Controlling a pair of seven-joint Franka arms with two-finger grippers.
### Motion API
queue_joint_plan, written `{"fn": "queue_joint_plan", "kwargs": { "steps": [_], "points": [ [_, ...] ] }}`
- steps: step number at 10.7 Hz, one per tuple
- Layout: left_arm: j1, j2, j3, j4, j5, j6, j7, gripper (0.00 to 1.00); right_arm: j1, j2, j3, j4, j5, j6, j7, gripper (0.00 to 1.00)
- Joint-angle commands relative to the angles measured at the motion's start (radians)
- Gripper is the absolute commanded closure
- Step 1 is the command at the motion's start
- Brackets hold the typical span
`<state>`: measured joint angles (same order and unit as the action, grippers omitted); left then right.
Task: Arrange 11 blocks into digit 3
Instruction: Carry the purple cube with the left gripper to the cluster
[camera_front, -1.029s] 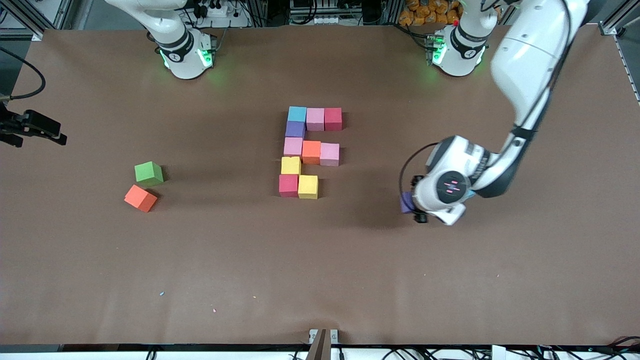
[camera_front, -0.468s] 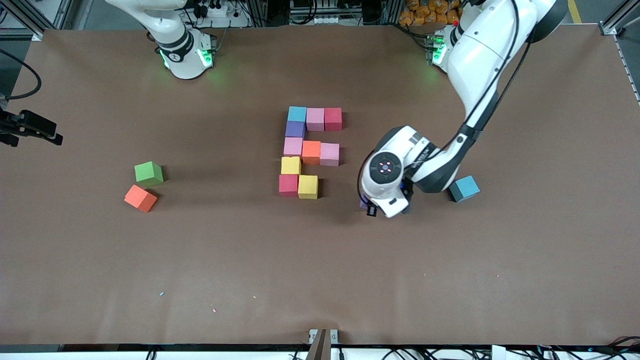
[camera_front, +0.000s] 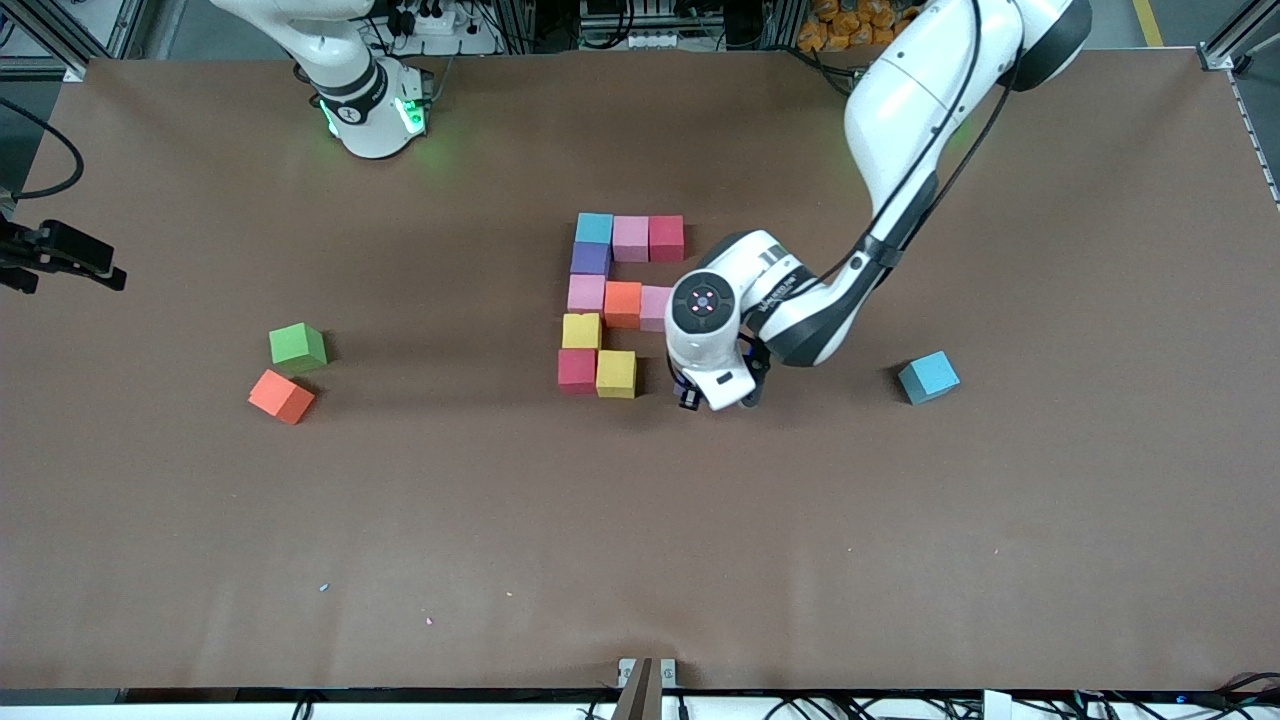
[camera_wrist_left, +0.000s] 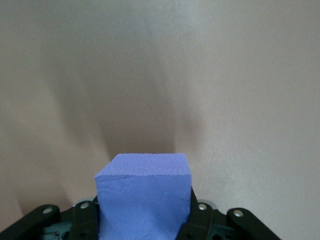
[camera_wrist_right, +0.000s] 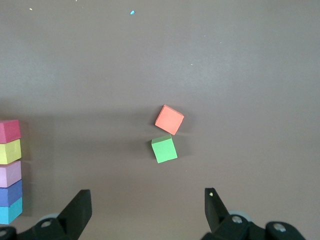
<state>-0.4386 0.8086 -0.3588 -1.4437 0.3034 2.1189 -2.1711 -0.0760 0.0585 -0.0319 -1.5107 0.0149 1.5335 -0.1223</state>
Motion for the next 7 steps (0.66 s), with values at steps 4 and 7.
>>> {"fn": "queue_joint_plan", "kwargs": {
  "steps": [4,7],
  "points": [
    [-0.115,0.086,0.078,0.141,0.019,-0.001,-0.176,0.58,-0.007,-0.002,0.009,0.004,-0.012,-0.012,0.013,0.0],
    [-0.138,0.104,0.078,0.166,0.017,0.001,-0.248,0.57,-0.007,-0.002,0.009,0.004,-0.012,-0.012,0.013,0.0]
  ]
}}
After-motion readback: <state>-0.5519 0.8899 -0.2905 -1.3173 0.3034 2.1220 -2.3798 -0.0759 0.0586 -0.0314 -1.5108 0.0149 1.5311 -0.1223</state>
